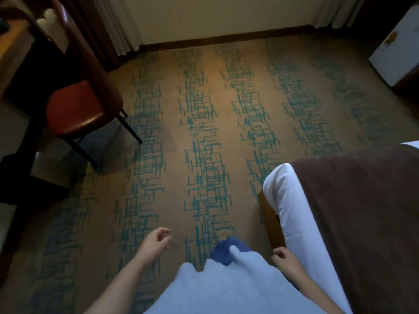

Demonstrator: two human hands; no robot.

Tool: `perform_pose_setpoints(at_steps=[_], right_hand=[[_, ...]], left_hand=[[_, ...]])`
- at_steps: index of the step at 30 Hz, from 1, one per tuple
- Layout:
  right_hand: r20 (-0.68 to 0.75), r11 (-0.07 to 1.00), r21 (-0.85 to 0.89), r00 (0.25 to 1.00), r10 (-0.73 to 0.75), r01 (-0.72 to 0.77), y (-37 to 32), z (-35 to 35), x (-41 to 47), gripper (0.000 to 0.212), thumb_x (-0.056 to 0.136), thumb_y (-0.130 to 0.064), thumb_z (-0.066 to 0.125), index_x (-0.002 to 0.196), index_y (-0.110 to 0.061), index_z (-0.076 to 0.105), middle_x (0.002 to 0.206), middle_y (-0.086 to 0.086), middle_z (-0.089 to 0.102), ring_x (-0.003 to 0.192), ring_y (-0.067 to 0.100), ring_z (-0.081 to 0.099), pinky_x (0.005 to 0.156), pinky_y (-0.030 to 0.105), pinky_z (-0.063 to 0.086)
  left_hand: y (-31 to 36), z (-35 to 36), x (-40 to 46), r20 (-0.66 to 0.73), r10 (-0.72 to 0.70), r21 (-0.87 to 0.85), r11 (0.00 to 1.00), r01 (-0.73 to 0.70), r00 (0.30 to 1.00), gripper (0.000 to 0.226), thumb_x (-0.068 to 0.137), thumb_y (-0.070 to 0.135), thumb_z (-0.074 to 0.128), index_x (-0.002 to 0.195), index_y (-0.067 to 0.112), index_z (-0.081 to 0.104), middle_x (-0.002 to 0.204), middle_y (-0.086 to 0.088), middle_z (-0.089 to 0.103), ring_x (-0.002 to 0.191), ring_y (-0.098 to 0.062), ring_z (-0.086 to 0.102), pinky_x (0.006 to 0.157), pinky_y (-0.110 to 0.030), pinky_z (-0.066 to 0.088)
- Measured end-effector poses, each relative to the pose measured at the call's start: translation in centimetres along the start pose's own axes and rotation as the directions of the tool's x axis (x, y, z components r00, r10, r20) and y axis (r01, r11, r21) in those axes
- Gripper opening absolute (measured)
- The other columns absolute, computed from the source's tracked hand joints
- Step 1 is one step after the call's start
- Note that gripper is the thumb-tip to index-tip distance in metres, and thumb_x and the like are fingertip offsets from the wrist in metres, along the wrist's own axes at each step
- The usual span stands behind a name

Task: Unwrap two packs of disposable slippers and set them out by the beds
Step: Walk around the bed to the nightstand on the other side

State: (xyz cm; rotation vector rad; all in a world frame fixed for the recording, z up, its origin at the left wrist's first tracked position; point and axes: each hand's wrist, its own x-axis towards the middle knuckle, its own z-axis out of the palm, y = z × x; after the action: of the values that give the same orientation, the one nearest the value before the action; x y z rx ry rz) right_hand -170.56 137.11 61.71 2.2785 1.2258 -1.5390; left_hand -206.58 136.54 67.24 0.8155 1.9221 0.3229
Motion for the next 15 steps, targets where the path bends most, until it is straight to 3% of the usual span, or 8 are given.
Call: perform_pose_setpoints(at_steps=[4, 6, 8, 10, 12, 15], right_hand=[[-0.083, 0.997, 0.028, 0.994, -0.068, 0.070, -9.0, -8.1, 5.4, 0.031, 0.087, -0.018, 0.050, 0.116, -0.012, 0.057, 0.100, 0.005, 0.058, 0.100, 0.032, 0.063, 0.087, 0.035, 0.049], [-0.104, 0.993, -0.008, 0.987, -0.121, 0.121, -13.5, -11.7, 7.5, 0.032, 0.088, -0.017, 0.046, 0.118, -0.015, 0.058, 0.100, 0.008, 0.062, 0.095, 0.030, 0.062, 0.077, 0.028, 0.045], [-0.150, 0.990, 0.007, 0.979, -0.135, 0.138, -17.6, -14.8, 9.6, 0.033, 0.088, -0.016, 0.045, 0.118, -0.016, 0.058, 0.104, 0.013, 0.066, 0.089, 0.027, 0.059, 0.073, 0.025, 0.040], [-0.199, 0.985, 0.077, 0.970, -0.139, 0.157, -21.0, -17.5, 12.0, 0.031, 0.086, -0.014, 0.048, 0.116, -0.012, 0.059, 0.105, 0.014, 0.066, 0.094, 0.028, 0.060, 0.081, 0.029, 0.044], [-0.213, 0.982, 0.099, 0.967, -0.139, 0.163, -23.5, -19.5, 14.6, 0.031, 0.084, -0.013, 0.051, 0.114, -0.011, 0.059, 0.104, 0.015, 0.068, 0.097, 0.031, 0.063, 0.087, 0.032, 0.045], [-0.211, 0.977, 0.147, 0.970, -0.119, 0.152, -26.5, -21.9, 18.2, 0.029, 0.084, -0.012, 0.051, 0.112, -0.010, 0.058, 0.103, 0.017, 0.067, 0.092, 0.033, 0.063, 0.083, 0.037, 0.048]], left_hand=[[5.9, -0.8, 5.4, -0.032, -0.010, -0.040, 0.999, 0.009, 0.999, 0.020, 0.089, 0.001, 0.049, 0.108, 0.000, 0.057, 0.094, -0.017, 0.061, 0.080, -0.026, 0.058, 0.054, -0.014, 0.046], [8.4, -1.4, 8.2, -0.057, -0.019, -0.061, 0.998, 0.015, 0.998, 0.020, 0.088, -0.002, 0.049, 0.106, -0.001, 0.057, 0.091, -0.017, 0.061, 0.080, -0.028, 0.057, 0.051, -0.010, 0.046], [10.7, -1.7, 10.7, -0.052, -0.044, -0.085, 0.996, 0.040, 0.998, 0.018, 0.088, -0.001, 0.049, 0.104, 0.002, 0.058, 0.092, -0.018, 0.063, 0.081, -0.028, 0.058, 0.063, -0.022, 0.050], [12.8, -1.9, 13.4, -0.018, -0.081, -0.067, 0.995, 0.080, 0.997, 0.016, 0.088, 0.003, 0.051, 0.101, 0.006, 0.058, 0.095, -0.020, 0.065, 0.082, -0.028, 0.060, 0.072, -0.034, 0.048], [15.5, -2.0, 16.5, 0.016, -0.098, -0.037, 0.994, 0.099, 0.995, 0.018, 0.086, 0.004, 0.053, 0.103, 0.003, 0.060, 0.092, -0.017, 0.066, 0.080, -0.027, 0.060, 0.070, -0.033, 0.045], [21.3, -2.5, 22.2, 0.054, -0.059, -0.003, 0.998, 0.059, 0.997, 0.020, 0.085, 0.004, 0.054, 0.104, 0.002, 0.059, 0.096, -0.018, 0.067, 0.083, -0.026, 0.060, 0.071, -0.031, 0.046]])
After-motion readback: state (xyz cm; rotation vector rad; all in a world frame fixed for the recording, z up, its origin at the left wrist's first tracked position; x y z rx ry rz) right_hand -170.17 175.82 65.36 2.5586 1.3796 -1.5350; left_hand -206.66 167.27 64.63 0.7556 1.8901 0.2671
